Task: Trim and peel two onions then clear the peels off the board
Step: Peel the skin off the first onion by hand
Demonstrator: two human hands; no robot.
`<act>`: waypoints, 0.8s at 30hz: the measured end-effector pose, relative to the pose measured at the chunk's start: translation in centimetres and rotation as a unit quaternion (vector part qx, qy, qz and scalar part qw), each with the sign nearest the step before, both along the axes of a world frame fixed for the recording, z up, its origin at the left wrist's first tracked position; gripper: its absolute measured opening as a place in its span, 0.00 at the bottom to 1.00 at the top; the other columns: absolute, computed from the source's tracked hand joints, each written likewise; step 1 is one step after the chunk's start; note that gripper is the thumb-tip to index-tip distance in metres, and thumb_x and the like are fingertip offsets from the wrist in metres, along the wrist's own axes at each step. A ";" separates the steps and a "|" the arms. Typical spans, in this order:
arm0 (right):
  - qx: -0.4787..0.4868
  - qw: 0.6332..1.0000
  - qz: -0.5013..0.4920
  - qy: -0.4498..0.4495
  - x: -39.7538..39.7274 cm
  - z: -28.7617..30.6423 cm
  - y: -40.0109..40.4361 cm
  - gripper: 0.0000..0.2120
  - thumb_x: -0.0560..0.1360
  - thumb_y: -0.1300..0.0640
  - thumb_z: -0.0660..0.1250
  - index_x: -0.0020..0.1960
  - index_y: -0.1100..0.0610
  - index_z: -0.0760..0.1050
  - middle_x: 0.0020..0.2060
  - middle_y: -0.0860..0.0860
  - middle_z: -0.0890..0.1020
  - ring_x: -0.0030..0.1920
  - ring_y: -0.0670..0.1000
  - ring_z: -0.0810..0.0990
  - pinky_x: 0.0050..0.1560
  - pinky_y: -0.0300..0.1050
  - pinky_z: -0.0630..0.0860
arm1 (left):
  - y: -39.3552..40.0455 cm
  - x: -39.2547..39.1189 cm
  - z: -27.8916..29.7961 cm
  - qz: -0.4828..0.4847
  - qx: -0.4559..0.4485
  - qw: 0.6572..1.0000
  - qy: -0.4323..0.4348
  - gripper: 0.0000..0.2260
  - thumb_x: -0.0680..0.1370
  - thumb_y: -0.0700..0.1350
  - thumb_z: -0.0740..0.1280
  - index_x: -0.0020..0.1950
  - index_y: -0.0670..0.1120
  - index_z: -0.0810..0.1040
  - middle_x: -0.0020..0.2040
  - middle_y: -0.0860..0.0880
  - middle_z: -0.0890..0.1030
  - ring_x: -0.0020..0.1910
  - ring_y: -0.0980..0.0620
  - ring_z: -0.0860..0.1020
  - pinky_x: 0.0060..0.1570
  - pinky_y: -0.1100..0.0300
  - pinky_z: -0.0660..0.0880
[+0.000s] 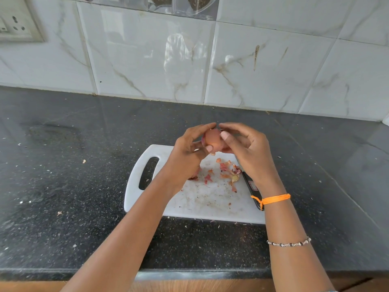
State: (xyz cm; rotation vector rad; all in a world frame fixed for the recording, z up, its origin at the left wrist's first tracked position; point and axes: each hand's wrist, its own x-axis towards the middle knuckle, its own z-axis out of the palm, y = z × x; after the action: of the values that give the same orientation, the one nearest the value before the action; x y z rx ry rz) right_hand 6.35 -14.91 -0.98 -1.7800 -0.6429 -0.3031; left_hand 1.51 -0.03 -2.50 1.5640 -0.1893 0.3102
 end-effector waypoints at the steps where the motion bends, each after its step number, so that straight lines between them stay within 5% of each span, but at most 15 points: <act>1: -0.009 1.000 0.004 -0.009 0.0 0.0 0.0 0.07 0.75 0.60 0.69 0.52 0.52 0.80 0.47 0.50 0.84 0.47 0.49 0.84 0.47 0.50 0.82 | 0.0 0.0 0.0 0.002 0.005 1.000 0.000 0.20 0.76 0.33 0.66 0.65 0.51 0.74 0.64 0.51 0.73 0.58 0.51 0.77 0.56 0.61 0.76; 8: -0.051 0.996 0.000 -0.069 -0.7 -0.1 0.2 0.05 0.74 0.63 0.70 0.49 0.59 0.81 0.37 0.46 0.83 0.35 0.41 0.83 0.36 0.30 0.76 | -0.2 0.2 -0.1 0.059 0.088 0.994 -0.022 0.23 0.72 0.37 0.72 0.65 0.48 0.75 0.58 0.50 0.73 0.58 0.50 0.75 0.61 0.57 0.73; 14: -0.067 0.992 -0.029 -0.106 -0.3 -0.1 0.0 0.03 0.72 0.63 0.71 0.45 0.59 0.83 0.36 0.43 0.82 0.38 0.39 0.83 0.41 0.31 0.77 | -0.2 0.2 -0.1 0.082 0.097 0.991 -0.039 0.25 0.70 0.36 0.74 0.66 0.47 0.74 0.57 0.50 0.79 0.54 0.56 0.78 0.56 0.67 0.74; 18: -0.062 0.989 -0.039 -0.128 -0.3 -0.2 0.0 0.02 0.72 0.64 0.71 0.44 0.61 0.83 0.36 0.49 0.84 0.38 0.42 0.83 0.41 0.34 0.79 | -0.2 0.3 0.0 0.087 0.089 0.991 -0.044 0.25 0.71 0.36 0.73 0.67 0.46 0.73 0.59 0.51 0.78 0.55 0.56 0.78 0.56 0.68 0.74; 24: -0.052 0.988 -0.069 -0.131 -0.2 -0.1 0.0 0.04 0.72 0.66 0.69 0.39 0.60 0.81 0.32 0.45 0.81 0.36 0.42 0.82 0.38 0.32 0.76 | -0.3 0.2 0.1 0.077 0.061 0.994 -0.043 0.24 0.70 0.35 0.74 0.64 0.44 0.75 0.59 0.51 0.77 0.54 0.57 0.79 0.54 0.68 0.75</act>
State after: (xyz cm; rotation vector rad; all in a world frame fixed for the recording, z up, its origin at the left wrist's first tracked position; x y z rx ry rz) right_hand 6.13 -14.86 -1.12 -1.9053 -0.7311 -0.6160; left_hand 1.72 -0.38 -2.44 1.6906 -0.1558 0.4958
